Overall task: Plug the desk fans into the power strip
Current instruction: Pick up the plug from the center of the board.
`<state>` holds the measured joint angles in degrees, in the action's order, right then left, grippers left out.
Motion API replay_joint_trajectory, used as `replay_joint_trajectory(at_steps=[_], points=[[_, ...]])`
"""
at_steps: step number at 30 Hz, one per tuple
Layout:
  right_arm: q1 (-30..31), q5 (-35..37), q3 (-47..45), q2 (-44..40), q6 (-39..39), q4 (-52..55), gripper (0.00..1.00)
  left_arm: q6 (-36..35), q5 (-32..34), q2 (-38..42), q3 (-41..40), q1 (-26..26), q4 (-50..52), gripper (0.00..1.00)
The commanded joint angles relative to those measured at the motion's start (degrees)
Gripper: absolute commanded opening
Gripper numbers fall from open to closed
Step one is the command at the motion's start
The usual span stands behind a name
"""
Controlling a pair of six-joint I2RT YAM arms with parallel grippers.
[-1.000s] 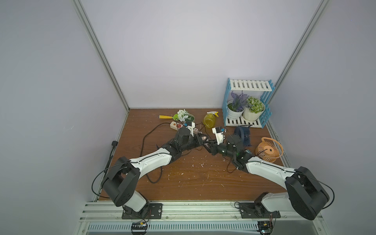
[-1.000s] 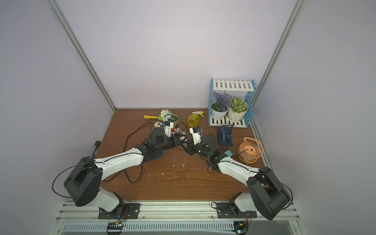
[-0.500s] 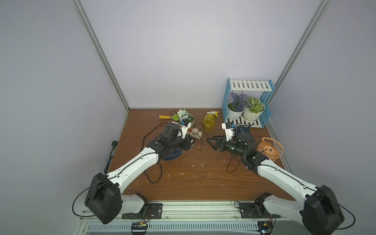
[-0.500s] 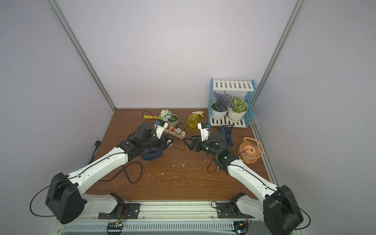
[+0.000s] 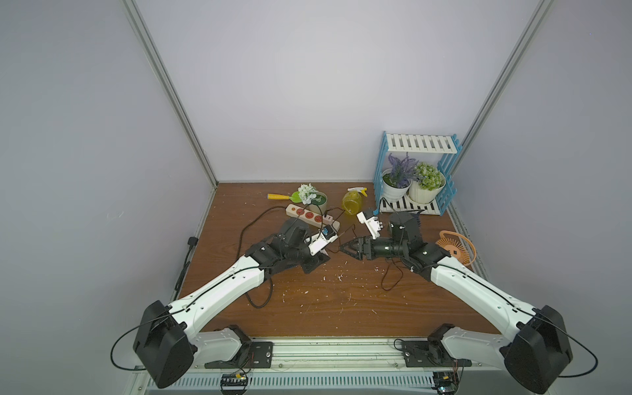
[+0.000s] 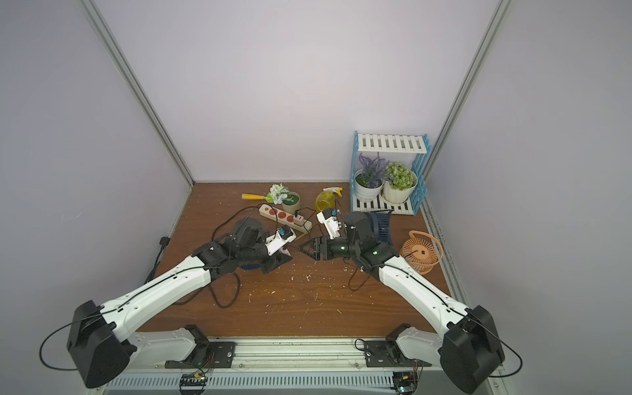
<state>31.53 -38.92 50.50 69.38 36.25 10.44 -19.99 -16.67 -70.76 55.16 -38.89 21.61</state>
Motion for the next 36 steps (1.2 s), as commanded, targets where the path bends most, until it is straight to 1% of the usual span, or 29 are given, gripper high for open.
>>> replay_joint_trajectory(at_steps=[1, 7, 12, 16, 23, 30, 36], points=[[1.9, -1.5, -1.3, 1.9, 5.4, -4.6, 0.67, -2.4, 0.4, 1.5, -0.8, -0.9, -2.1, 0.33], [6.6, 0.7, -0.1, 4.7, 7.3, -6.9, 0.65, -2.5, -0.3, 2.0, -1.3, -1.5, -2.5, 0.33], [6.9, 1.5, -0.9, 6.2, 9.3, -10.6, 0.60, -2.9, -0.3, 2.0, -1.7, -2.0, -2.6, 0.33], [7.4, 1.9, -1.7, 7.0, 10.5, -13.1, 0.59, -2.7, -0.6, 2.1, -2.1, -2.3, -2.9, 0.33], [7.9, 6.3, -3.1, 6.5, 10.2, -14.9, 0.51, -0.7, -2.3, 1.5, -2.3, -2.5, -4.0, 0.33], [8.9, 5.1, -3.9, 9.3, 11.0, -15.6, 0.50, 0.0, -3.6, 0.7, -2.1, -2.6, -4.6, 0.34], [9.6, 1.9, -2.2, 12.3, 11.1, -15.2, 0.51, -0.4, -2.5, -0.1, -2.2, -3.5, -4.6, 0.35]])
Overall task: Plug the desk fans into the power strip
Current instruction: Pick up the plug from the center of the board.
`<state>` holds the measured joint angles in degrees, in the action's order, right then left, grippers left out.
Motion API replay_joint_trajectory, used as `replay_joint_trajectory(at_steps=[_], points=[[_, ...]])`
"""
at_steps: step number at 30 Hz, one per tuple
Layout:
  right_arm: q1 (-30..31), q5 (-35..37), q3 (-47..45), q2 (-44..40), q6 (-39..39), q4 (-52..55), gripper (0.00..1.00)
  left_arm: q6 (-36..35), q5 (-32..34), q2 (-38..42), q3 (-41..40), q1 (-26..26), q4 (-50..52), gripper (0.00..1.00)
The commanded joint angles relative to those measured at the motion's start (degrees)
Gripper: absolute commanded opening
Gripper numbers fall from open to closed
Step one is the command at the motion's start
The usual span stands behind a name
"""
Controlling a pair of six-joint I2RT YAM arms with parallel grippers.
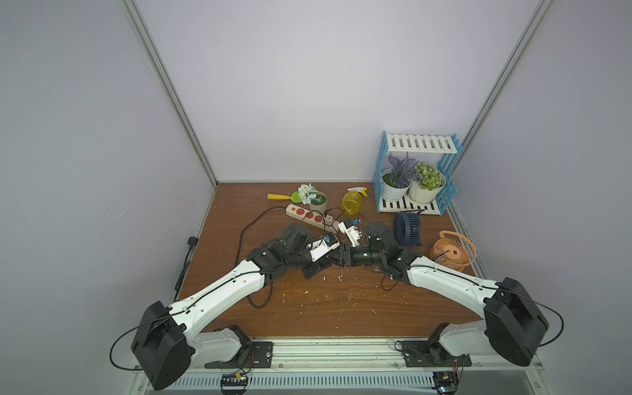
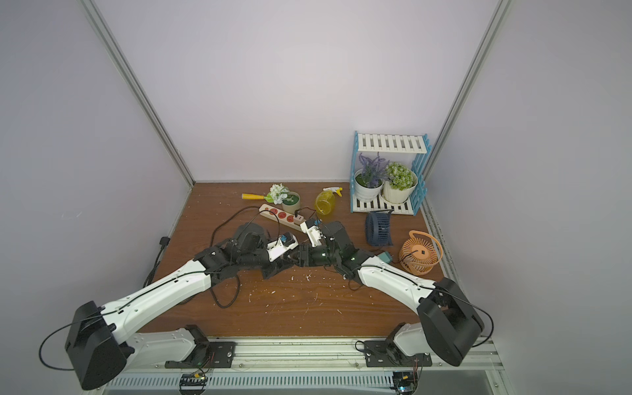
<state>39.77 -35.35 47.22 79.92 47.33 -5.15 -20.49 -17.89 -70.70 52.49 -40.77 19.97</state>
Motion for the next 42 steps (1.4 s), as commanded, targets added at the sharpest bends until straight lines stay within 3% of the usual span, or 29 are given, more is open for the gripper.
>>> replay_joint_trajectory(at_steps=[1, 7, 12, 15, 20, 23, 32, 42], points=[[1.4, -1.9, 1.3, 2.2, -0.2, 0.6, 0.51, -0.1, -1.0, -0.3, 0.4, -1.8, -2.8, 0.34], [2.8, -3.4, 3.3, 4.6, -1.5, 2.6, 0.48, -0.8, -0.1, -0.3, 0.2, -2.5, -2.6, 0.35], [3.1, -2.7, 3.0, 4.6, -2.1, 2.8, 0.27, 0.1, 0.7, -0.4, 0.3, -2.5, -2.8, 0.38], [3.1, -1.6, 2.9, 3.8, -2.8, 3.7, 0.20, 1.5, 0.9, -0.4, 0.2, -2.5, -3.0, 0.42], [2.4, -0.2, 3.2, 2.0, -4.6, 5.3, 0.18, 4.1, 2.3, 1.4, 0.2, -2.5, -1.7, 0.78], [1.2, -0.7, 3.4, 1.0, -5.0, 5.9, 0.18, 3.9, 2.3, 1.6, 0.4, -2.5, 0.7, 0.85], [-1.9, -2.1, 3.8, -1.9, -7.2, 9.3, 0.17, 2.1, 3.2, 1.5, 0.2, -1.2, 4.4, 0.83], [-3.0, -6.3, 3.1, -2.0, -4.8, 5.7, 0.16, 2.3, -1.9, -1.3, 1.3, -0.9, 4.6, 0.61]])
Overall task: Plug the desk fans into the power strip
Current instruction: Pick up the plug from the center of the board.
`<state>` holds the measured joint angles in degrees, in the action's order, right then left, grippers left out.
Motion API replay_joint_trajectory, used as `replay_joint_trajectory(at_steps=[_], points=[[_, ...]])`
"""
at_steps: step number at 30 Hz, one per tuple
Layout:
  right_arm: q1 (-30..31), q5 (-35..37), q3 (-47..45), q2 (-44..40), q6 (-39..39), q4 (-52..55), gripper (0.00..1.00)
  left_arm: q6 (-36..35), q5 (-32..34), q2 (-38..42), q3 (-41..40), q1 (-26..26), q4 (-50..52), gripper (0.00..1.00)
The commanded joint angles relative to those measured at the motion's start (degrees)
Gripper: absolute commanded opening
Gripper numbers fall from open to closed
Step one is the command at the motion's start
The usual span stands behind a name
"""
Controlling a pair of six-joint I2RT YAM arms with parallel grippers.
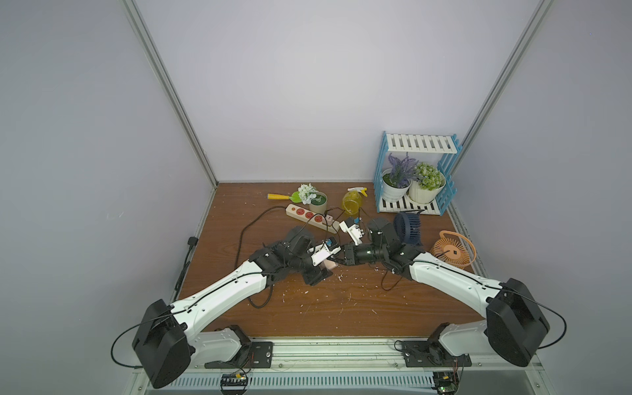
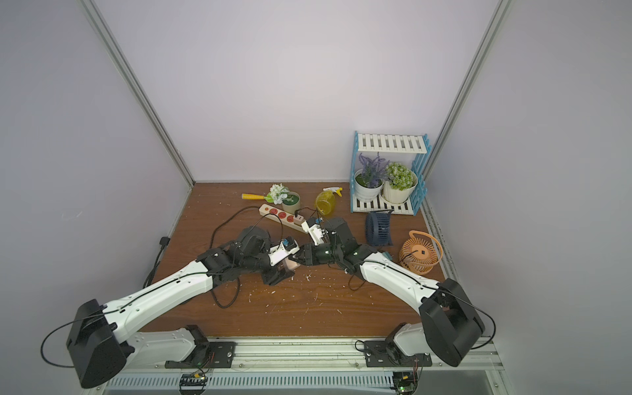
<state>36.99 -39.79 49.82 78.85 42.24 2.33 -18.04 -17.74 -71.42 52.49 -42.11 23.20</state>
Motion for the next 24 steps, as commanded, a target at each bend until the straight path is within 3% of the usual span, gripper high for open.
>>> replay_joint_trajectory(at_steps=[1, 5, 8, 15, 19, 24], points=[[-0.3, -1.9, 0.5, -1.0, 0.3, -1.6, 0.16, -0.1, -2.0, -0.4, 1.2, 0.5, 1.3, 0.58], [-0.5, -2.4, 0.3, -0.4, 0.6, -1.8, 0.17, -0.4, -2.0, -0.1, 0.9, 0.4, 1.1, 0.40], [-0.4, -3.2, 0.2, 0.2, 0.7, -1.8, 0.26, -0.4, -1.8, 0.3, 0.8, 0.4, 0.9, 0.32], [-0.4, -5.5, -0.6, -0.3, 1.0, -1.6, 0.41, -0.4, 0.2, 0.5, 0.7, 0.4, 0.3, 0.28], [-0.3, -5.7, -1.4, -0.5, 1.0, -1.4, 0.41, -0.1, 0.1, 0.7, 0.6, 0.4, -0.3, 0.28], [0.1, -6.1, -1.7, 0.4, 1.8, -2.8, 0.34, 0.2, 0.0, 1.1, 0.5, 0.4, -0.7, 0.28]])
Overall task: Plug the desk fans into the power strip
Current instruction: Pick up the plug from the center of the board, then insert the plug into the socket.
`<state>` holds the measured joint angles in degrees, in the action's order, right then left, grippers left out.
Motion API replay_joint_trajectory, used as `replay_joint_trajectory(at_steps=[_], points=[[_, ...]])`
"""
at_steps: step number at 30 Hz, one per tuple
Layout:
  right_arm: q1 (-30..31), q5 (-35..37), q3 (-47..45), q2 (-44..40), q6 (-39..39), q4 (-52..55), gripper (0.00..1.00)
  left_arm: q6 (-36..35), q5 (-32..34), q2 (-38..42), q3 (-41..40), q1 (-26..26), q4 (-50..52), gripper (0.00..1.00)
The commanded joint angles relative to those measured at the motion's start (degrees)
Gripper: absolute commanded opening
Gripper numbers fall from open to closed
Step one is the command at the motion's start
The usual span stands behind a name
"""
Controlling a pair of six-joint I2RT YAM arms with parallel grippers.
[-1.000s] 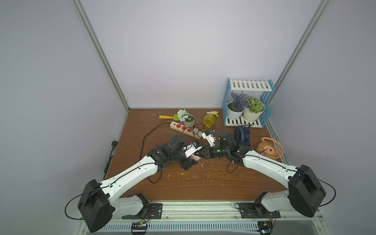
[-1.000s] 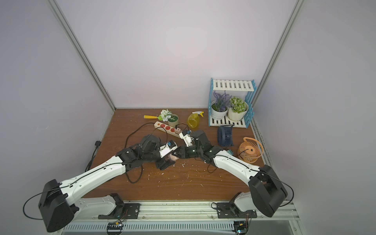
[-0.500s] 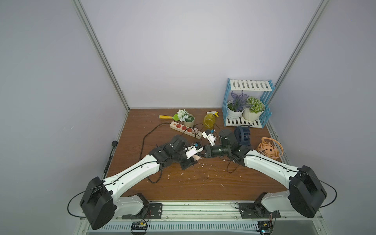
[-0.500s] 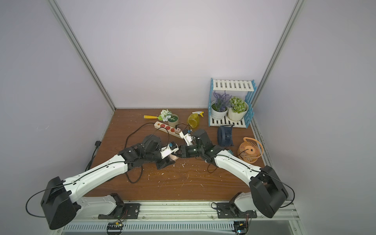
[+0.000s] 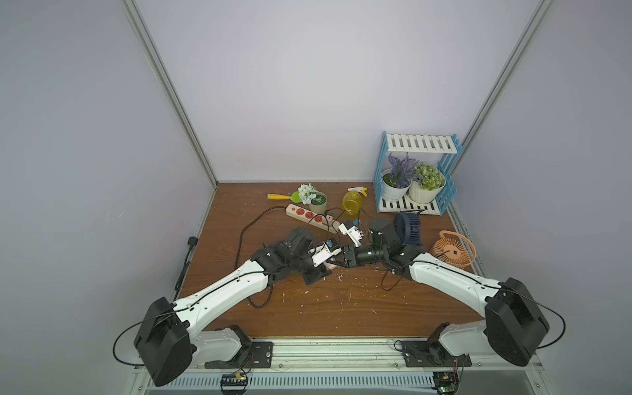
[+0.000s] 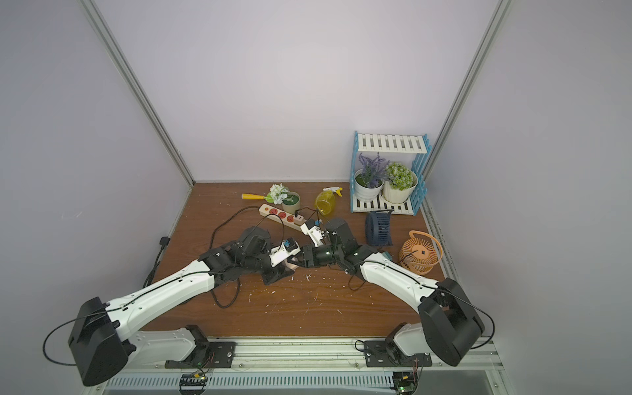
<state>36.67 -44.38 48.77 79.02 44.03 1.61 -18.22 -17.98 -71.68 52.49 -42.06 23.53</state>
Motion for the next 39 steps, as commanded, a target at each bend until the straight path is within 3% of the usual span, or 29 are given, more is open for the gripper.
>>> replay_joint_trajectory(at_steps=[1, 6, 11, 15, 18, 25, 28, 33, 39], points=[[0.5, -1.4, -0.7, 0.3, 0.1, -2.3, 0.31, 0.4, 0.2, 1.3, 0.5, 0.4, -1.1, 0.28], [0.5, -1.3, -0.4, 0.4, 0.1, -3.2, 0.16, 1.6, 1.1, 1.4, 0.5, 0.4, -1.7, 0.32], [0.4, 6.4, 2.9, -2.2, -7.5, 2.6, 0.05, 11.1, 3.3, 3.8, 1.5, 2.7, -5.6, 0.73], [0.6, 18.7, 10.3, -3.1, -20.5, 12.7, 0.00, 23.9, 3.4, 5.5, 2.2, 9.7, -8.8, 0.90], [0.7, 25.9, 16.3, 0.1, -29.7, 16.8, 0.00, 32.0, 2.4, 4.7, 2.3, 16.1, -11.2, 0.93], [1.2, 29.3, 28.9, 11.5, -44.7, 18.8, 0.00, 46.1, -1.8, -4.0, 3.5, 28.7, -20.4, 0.94], [1.6, 29.8, 36.2, 17.8, -52.0, 21.6, 0.00, 47.4, -2.7, -9.9, 6.5, 30.4, -23.0, 0.94], [1.8, 34.5, 52.8, 30.6, -60.4, 31.2, 0.00, 46.9, 1.8, -19.5, 13.0, 31.6, -20.9, 0.94], [1.7, 36.4, 69.6, 43.2, -63.8, 40.2, 0.00, 53.6, -2.8, -31.7, 19.7, 35.3, -25.3, 0.88]])
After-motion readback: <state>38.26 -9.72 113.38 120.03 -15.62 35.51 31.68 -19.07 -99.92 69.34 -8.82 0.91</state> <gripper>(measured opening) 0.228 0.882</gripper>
